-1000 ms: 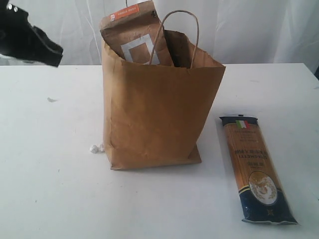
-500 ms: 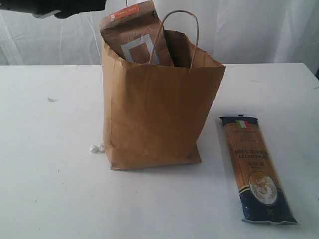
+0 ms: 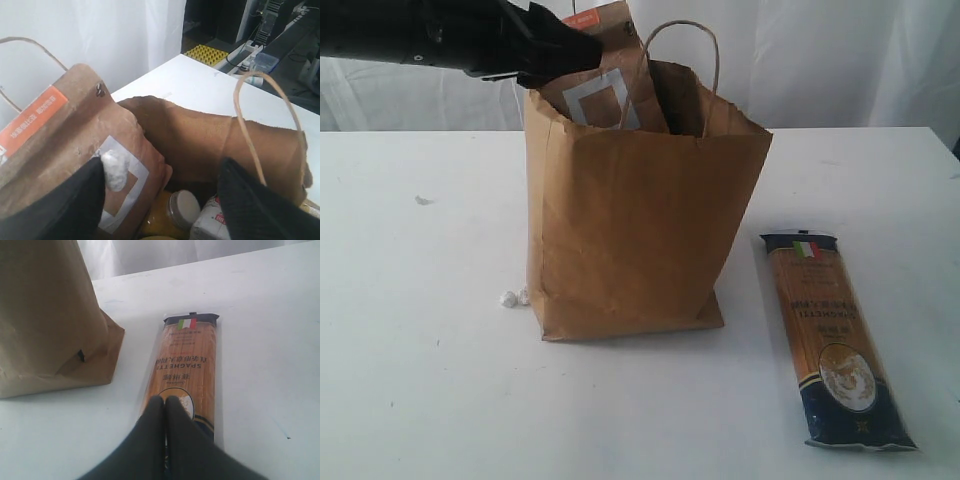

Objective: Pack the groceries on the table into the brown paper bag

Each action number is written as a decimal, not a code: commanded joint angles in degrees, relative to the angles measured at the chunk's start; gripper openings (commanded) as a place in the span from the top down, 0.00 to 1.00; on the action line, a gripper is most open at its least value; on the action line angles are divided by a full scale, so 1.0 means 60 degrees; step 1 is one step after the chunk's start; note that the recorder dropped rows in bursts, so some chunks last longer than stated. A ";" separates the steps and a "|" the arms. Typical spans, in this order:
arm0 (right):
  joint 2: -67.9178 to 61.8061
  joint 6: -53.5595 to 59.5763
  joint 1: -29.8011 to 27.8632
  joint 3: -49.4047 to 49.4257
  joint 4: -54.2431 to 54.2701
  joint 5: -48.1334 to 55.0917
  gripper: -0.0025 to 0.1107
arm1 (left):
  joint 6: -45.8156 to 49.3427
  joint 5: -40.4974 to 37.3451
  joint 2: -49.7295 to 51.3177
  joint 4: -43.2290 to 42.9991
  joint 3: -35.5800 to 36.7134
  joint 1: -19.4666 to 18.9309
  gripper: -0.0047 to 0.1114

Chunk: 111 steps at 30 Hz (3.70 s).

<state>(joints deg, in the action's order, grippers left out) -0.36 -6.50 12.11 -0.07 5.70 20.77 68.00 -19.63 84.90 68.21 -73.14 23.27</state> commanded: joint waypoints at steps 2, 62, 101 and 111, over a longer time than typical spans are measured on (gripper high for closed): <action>0.0060 -0.0034 -0.0027 0.0011 0.0019 -0.0113 0.98 | 0.0057 -0.0076 -0.0271 0.0272 -0.0041 0.0060 0.38; 0.0060 0.0079 -0.0027 0.0011 -0.0123 -0.0885 0.98 | -0.0023 -0.6397 0.0853 0.0944 -0.2158 0.0146 0.39; 0.0060 -0.3452 -0.0027 0.0011 0.2109 -0.1754 0.98 | -0.7694 -0.5443 -0.1898 -0.9859 -0.1154 0.0146 0.40; 0.0060 -0.3452 -0.0027 0.0011 0.2109 -0.1754 0.98 | -0.7868 -0.3059 -0.2050 -1.0033 0.2237 0.0146 0.40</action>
<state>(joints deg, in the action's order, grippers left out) -0.36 -27.37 12.11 -0.07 18.29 10.64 21.52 -44.65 73.15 7.92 -64.59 23.98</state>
